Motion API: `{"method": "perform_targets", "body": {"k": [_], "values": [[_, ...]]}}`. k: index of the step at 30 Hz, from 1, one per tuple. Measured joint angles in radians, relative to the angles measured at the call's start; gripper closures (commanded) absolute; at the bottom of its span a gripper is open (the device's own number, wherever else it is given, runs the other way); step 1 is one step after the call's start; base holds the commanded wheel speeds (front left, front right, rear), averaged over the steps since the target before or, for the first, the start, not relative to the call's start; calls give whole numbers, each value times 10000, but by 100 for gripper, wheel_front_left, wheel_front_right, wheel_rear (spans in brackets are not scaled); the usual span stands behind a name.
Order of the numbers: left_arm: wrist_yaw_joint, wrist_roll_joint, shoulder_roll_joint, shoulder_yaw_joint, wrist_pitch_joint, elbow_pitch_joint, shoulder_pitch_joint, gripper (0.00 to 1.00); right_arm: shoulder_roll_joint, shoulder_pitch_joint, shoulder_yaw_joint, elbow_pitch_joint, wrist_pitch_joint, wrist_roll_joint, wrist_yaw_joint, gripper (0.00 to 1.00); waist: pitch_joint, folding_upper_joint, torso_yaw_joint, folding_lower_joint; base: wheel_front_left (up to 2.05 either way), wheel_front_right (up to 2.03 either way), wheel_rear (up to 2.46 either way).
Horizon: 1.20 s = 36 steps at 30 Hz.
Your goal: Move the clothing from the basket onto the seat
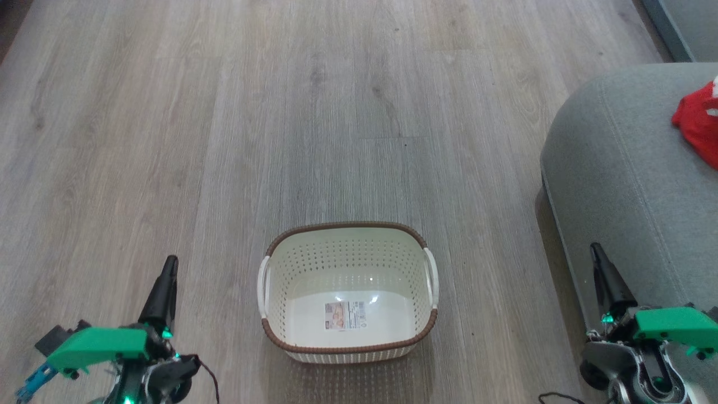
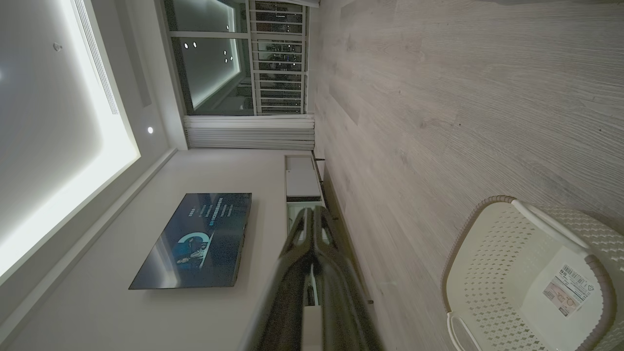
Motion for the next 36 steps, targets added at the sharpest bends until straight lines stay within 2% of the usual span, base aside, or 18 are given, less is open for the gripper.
{"method": "perform_targets", "body": {"k": [36], "values": [[0,0,0,0,0,-2,0,100,0,0,0,0,0,0,0,100,0,0,0,0,0,0,0]]}}
